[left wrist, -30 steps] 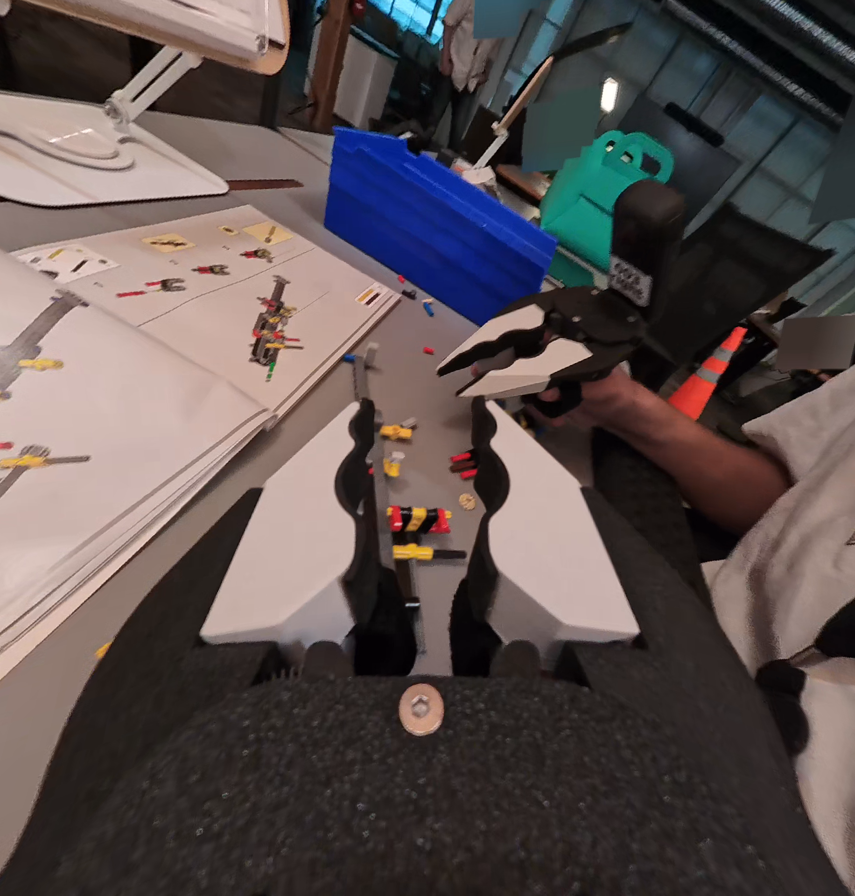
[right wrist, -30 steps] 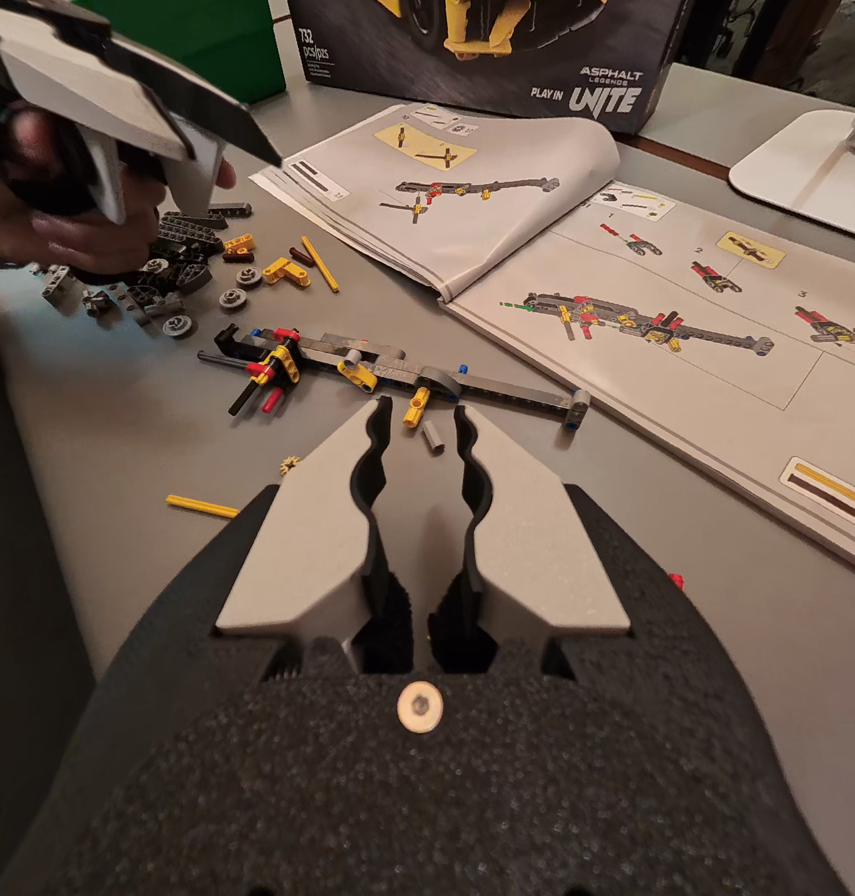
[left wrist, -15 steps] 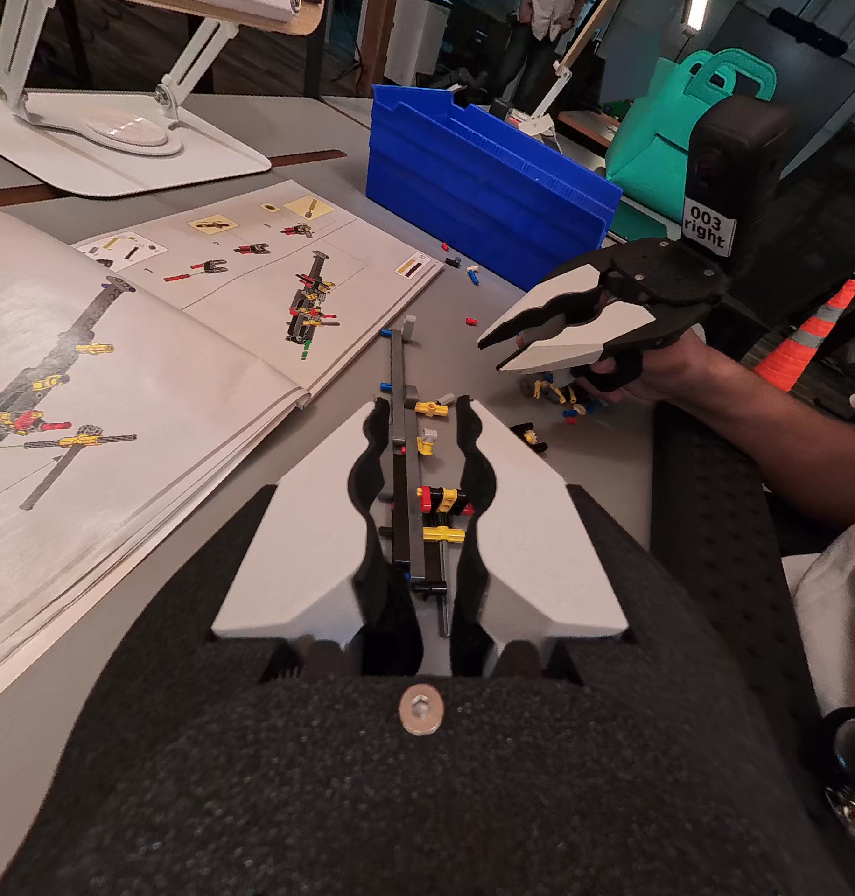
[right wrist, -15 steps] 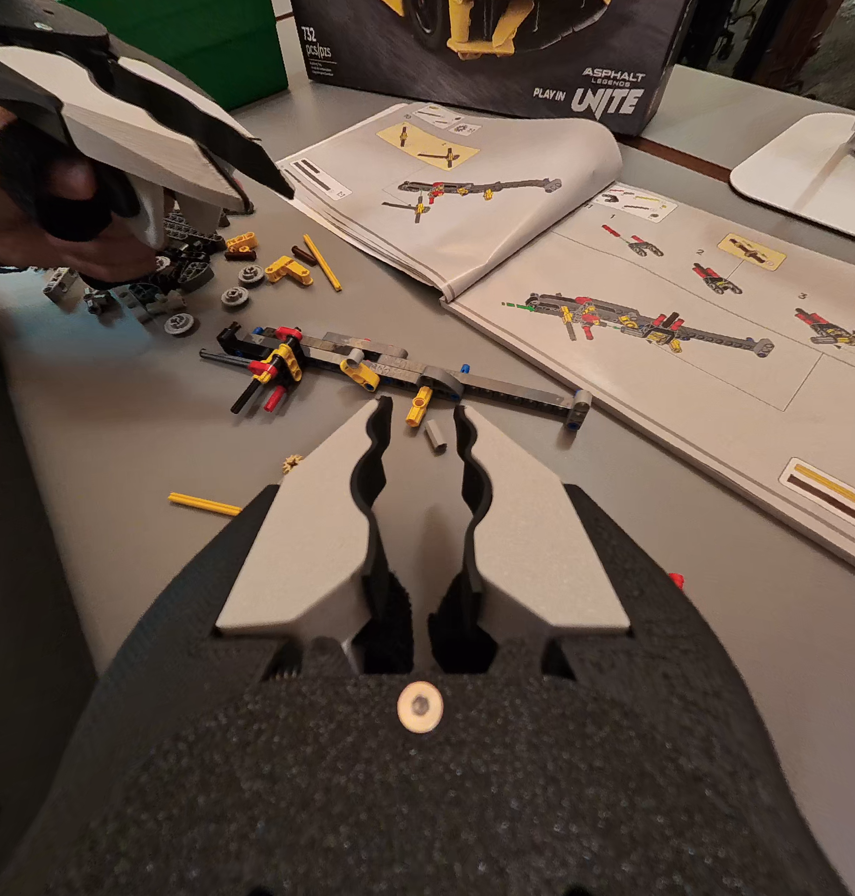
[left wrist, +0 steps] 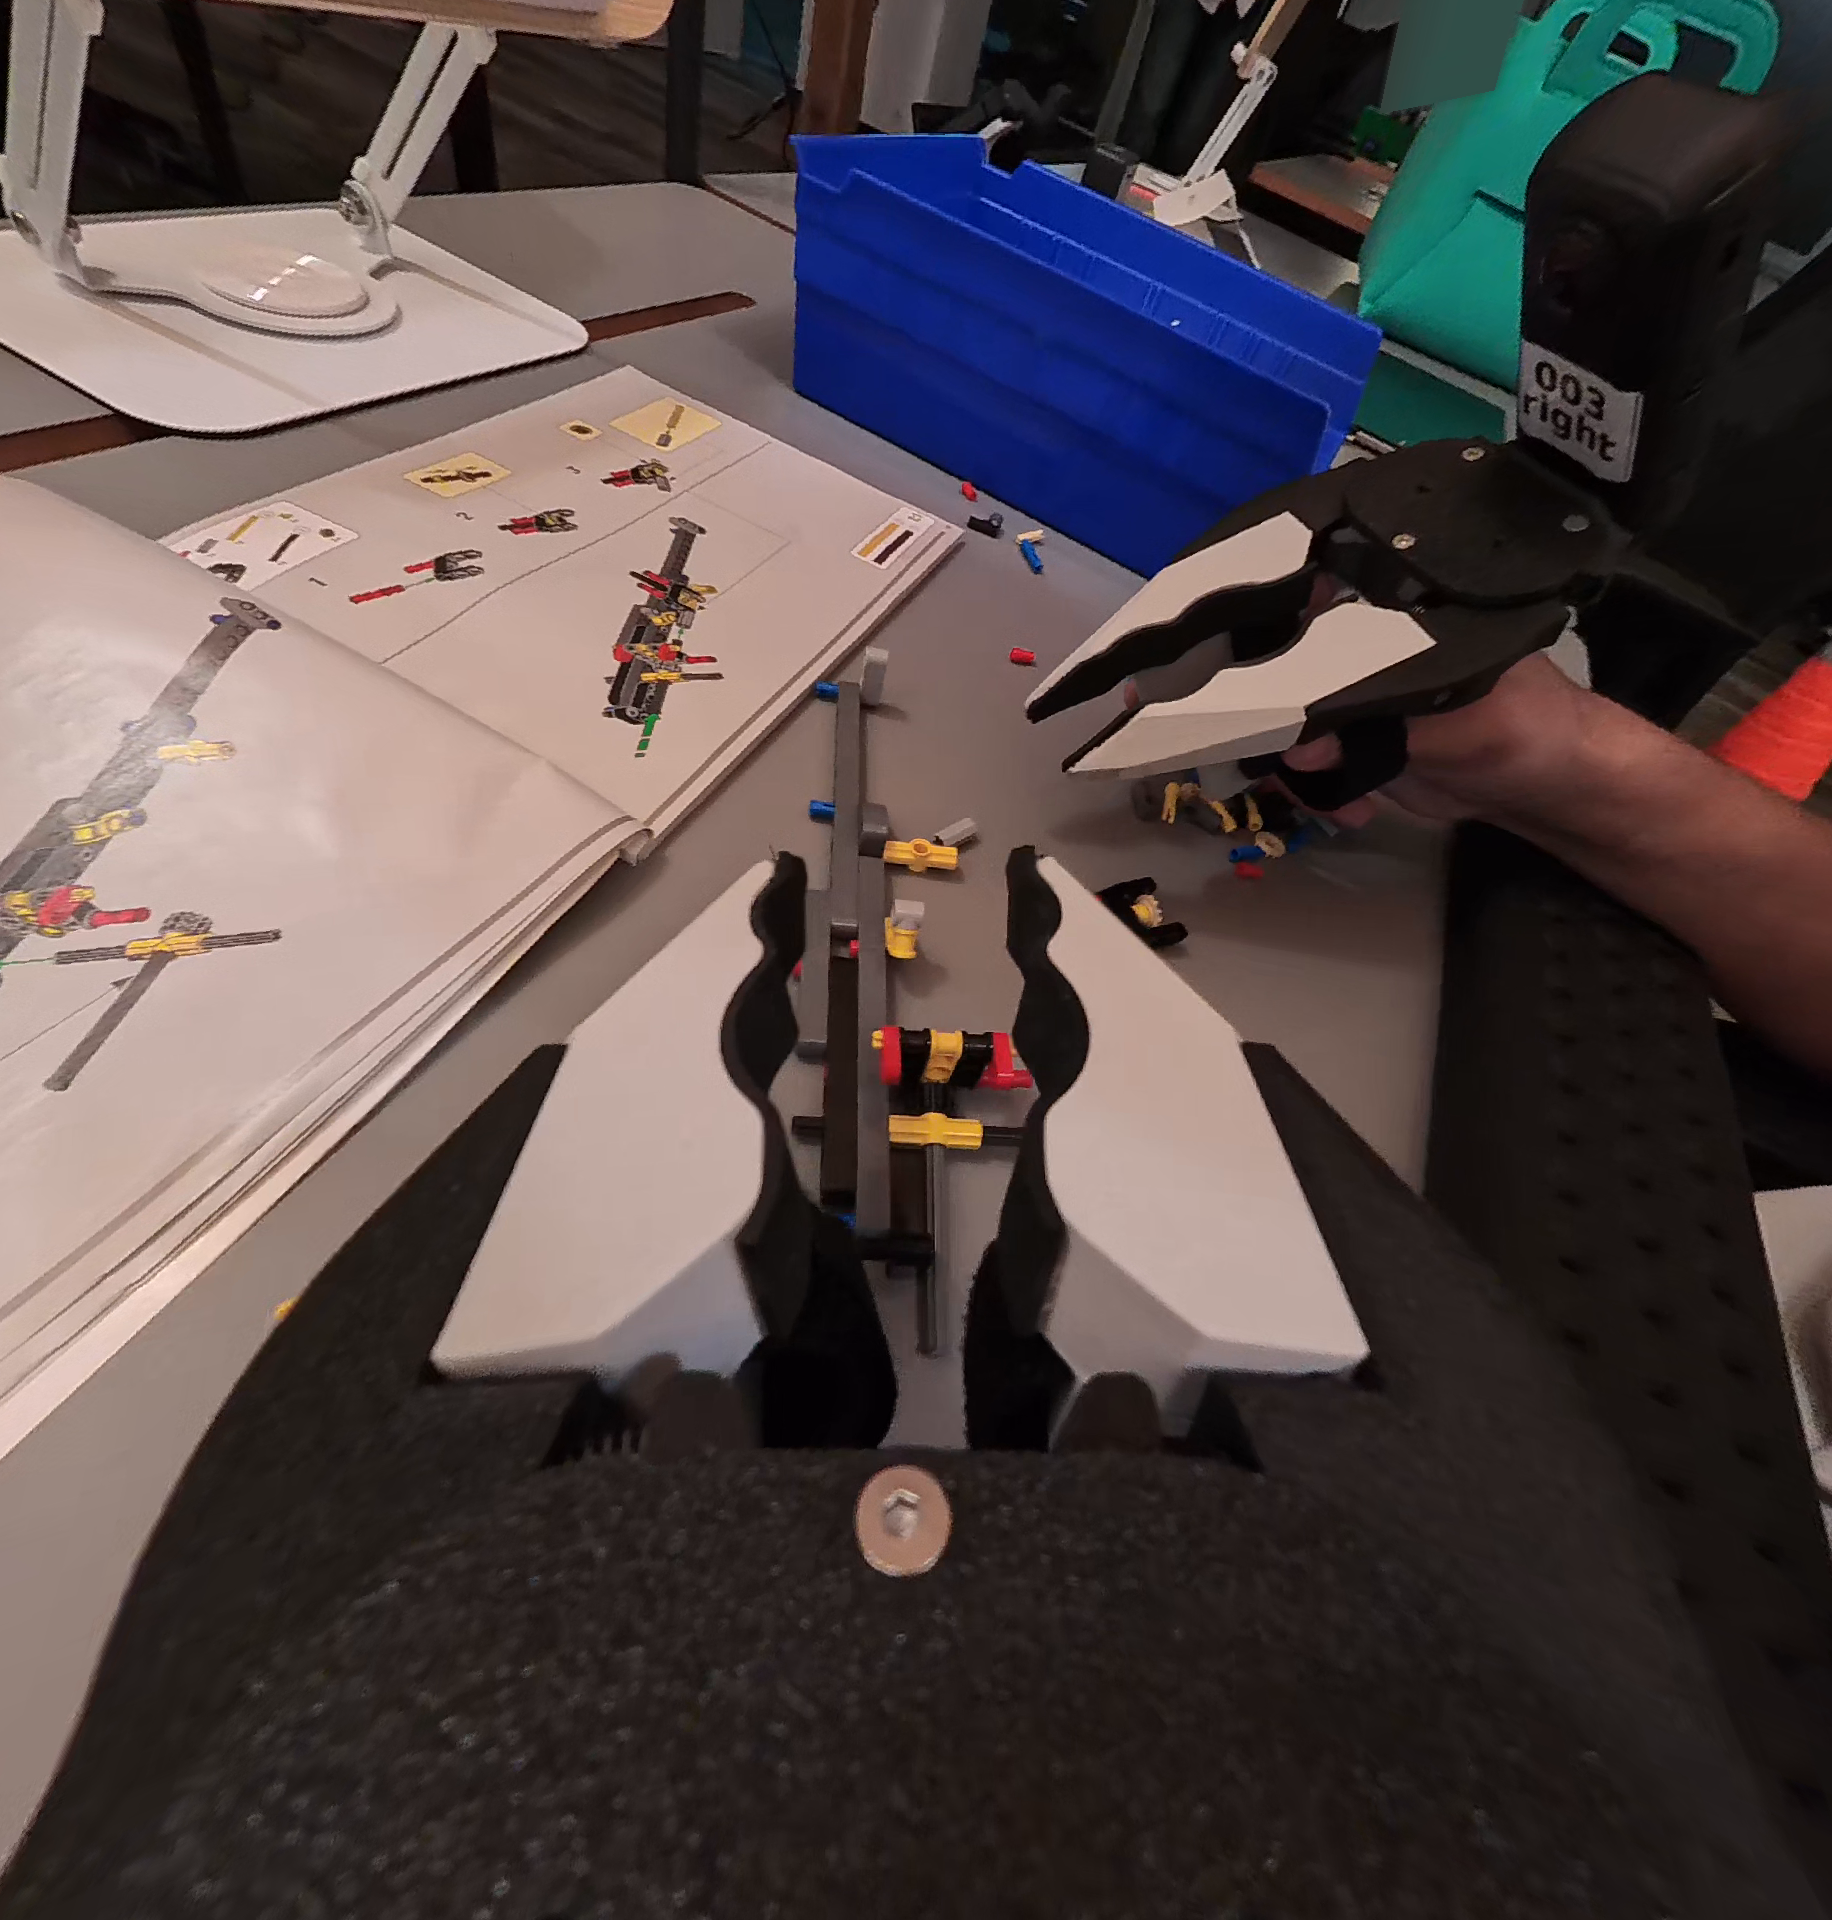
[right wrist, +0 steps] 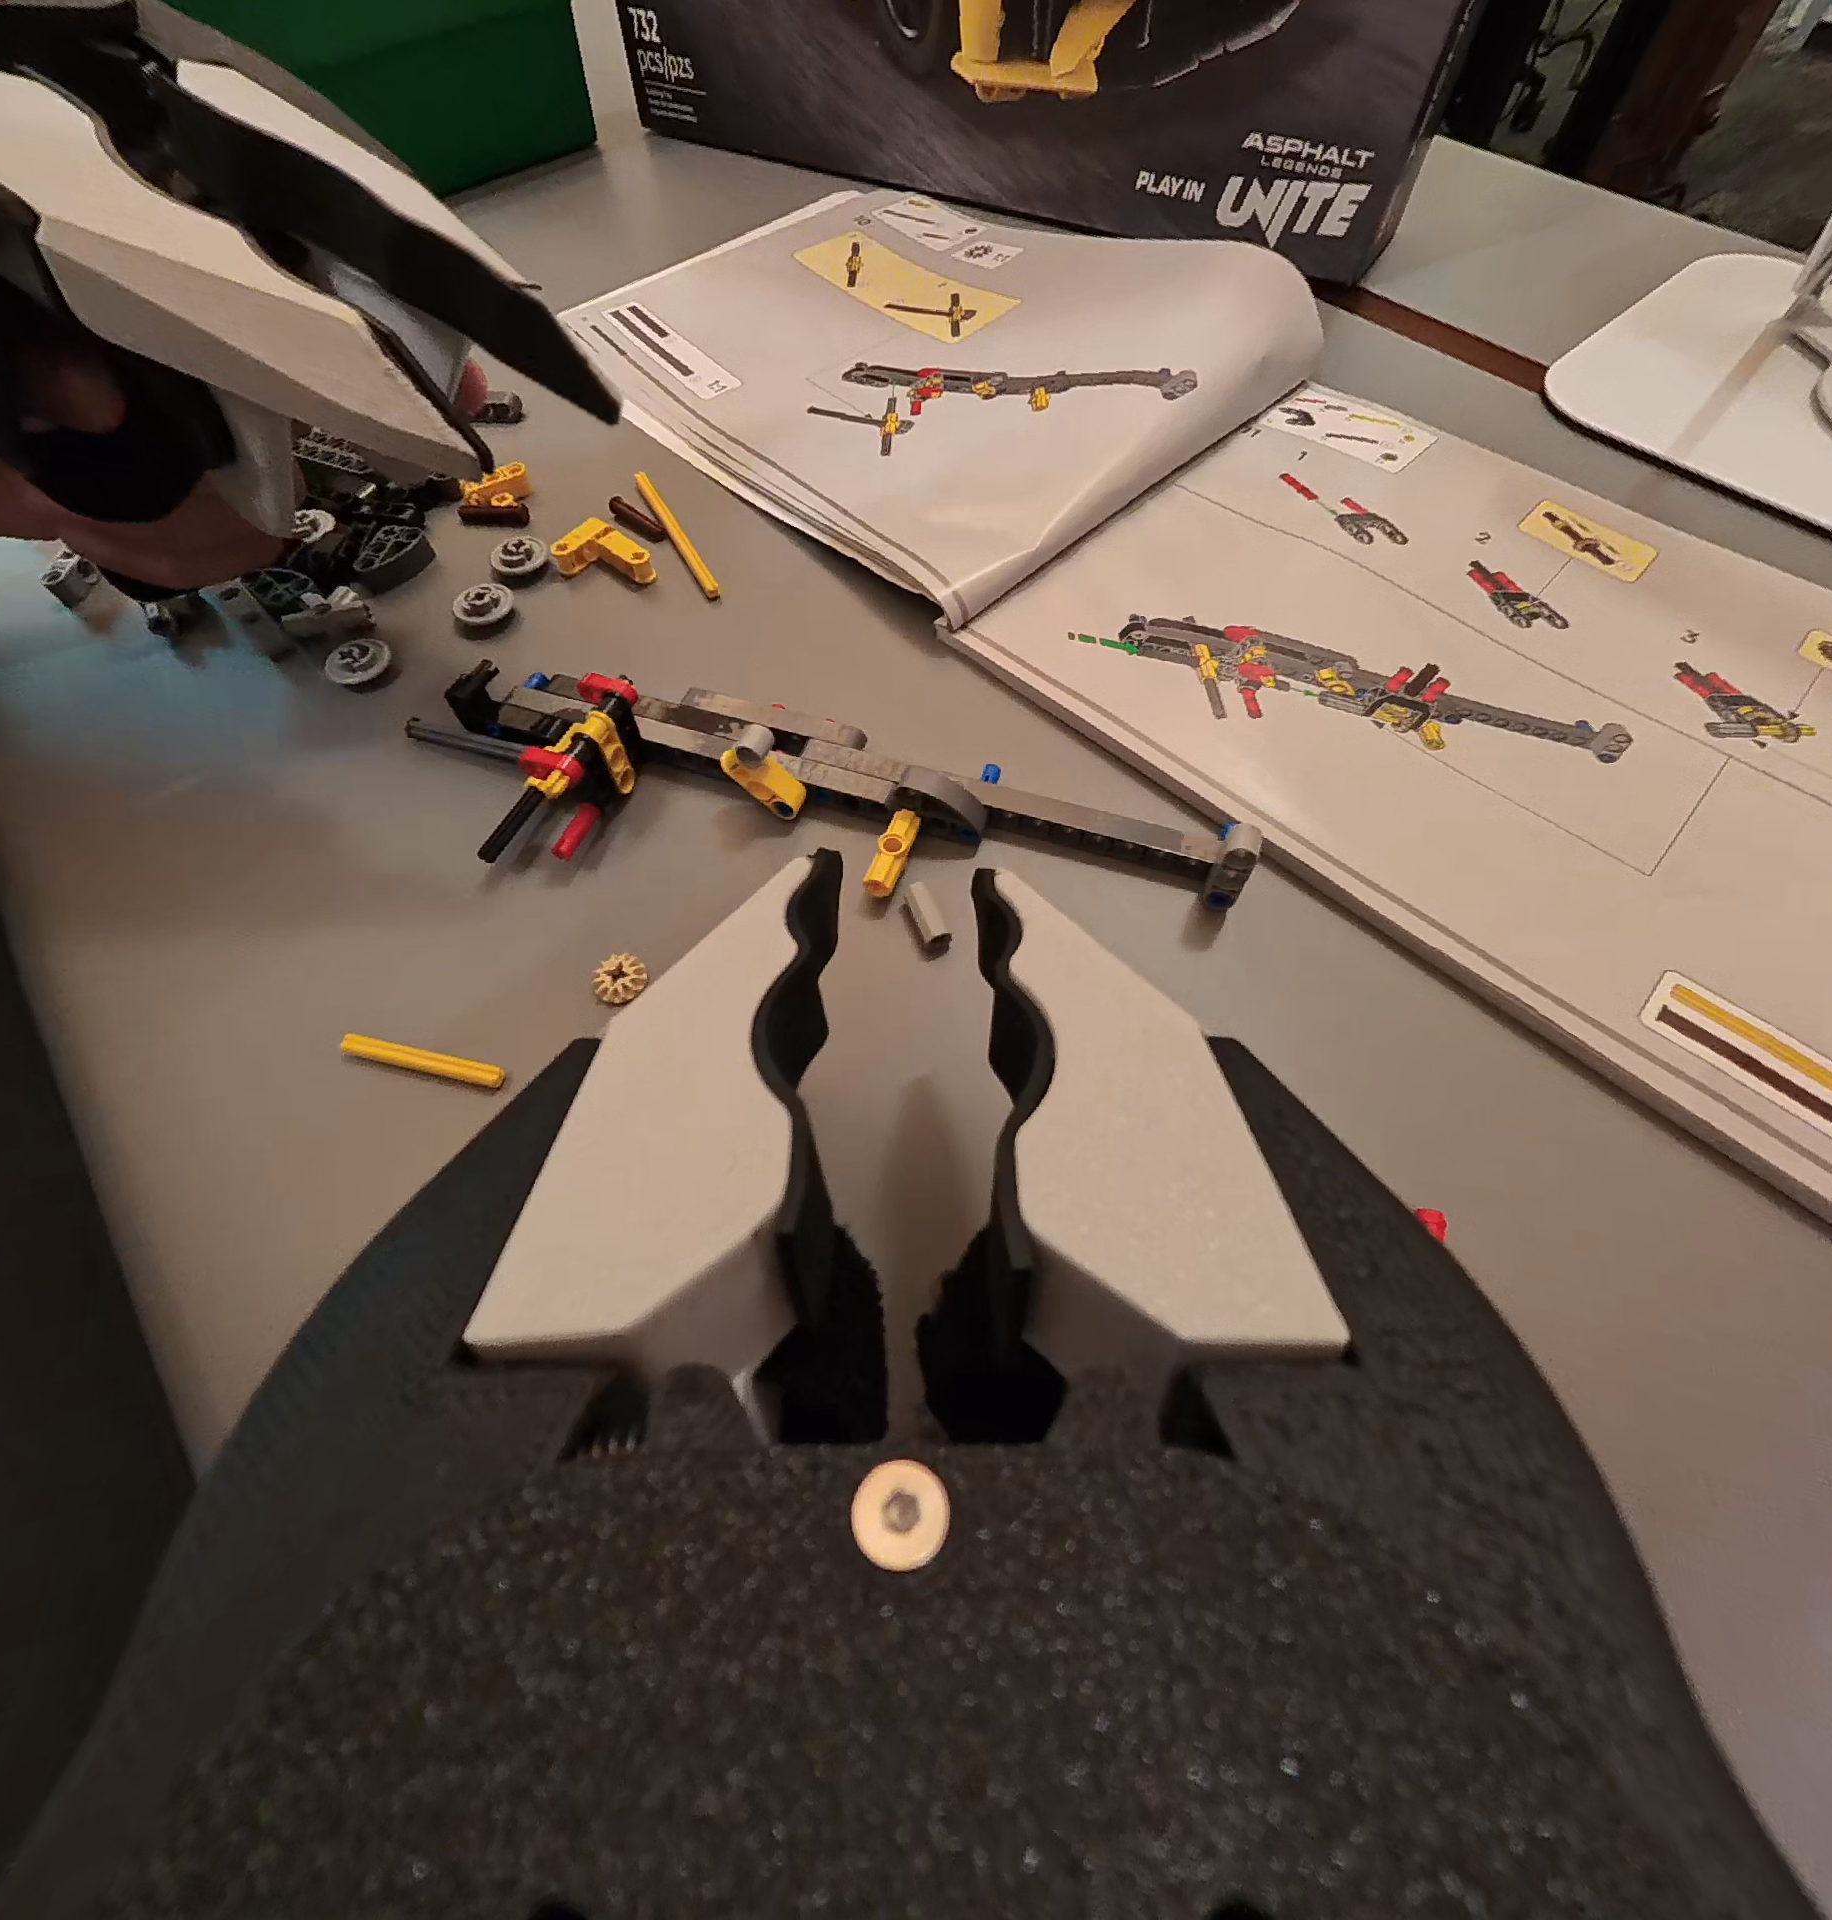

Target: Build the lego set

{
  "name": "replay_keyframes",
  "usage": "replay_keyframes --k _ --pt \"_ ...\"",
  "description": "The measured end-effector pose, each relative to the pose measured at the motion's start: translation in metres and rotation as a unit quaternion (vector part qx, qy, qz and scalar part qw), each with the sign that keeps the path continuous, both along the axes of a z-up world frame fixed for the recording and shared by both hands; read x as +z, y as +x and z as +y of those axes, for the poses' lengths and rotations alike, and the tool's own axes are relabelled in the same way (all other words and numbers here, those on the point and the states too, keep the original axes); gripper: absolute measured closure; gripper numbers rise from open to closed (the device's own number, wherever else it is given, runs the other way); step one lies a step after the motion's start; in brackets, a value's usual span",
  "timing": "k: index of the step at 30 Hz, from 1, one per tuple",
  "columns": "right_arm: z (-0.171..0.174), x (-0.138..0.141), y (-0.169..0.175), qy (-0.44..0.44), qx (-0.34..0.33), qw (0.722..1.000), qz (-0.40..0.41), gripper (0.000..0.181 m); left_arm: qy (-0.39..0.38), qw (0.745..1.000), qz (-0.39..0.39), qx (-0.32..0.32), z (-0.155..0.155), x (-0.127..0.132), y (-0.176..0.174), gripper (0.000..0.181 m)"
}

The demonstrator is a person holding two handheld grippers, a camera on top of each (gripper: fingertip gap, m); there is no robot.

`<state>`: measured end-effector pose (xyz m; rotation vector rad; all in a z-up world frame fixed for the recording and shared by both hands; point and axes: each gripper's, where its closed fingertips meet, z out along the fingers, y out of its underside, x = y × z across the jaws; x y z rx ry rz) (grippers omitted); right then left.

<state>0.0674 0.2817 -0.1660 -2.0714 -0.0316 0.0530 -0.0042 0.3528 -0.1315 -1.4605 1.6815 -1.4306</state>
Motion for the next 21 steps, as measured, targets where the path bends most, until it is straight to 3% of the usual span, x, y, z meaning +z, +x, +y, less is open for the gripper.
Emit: replay_keyframes --k 8,13,21 --pt "0.000 -0.002 -0.002 -0.006 0.003 1.000 -0.008 0.156 0.018 1.000 -0.004 0.004 -0.001 0.002 -0.002 0.141" --pt "0.000 -0.003 -0.003 -0.008 0.004 1.000 -0.011 0.156 0.021 0.999 0.005 -0.032 -0.012 -0.002 -0.008 0.122" --pt "-0.001 -0.004 -0.004 -0.012 0.005 1.000 -0.013 0.156 0.036 0.999 0.017 -0.013 -0.008 -0.008 -0.006 0.146"
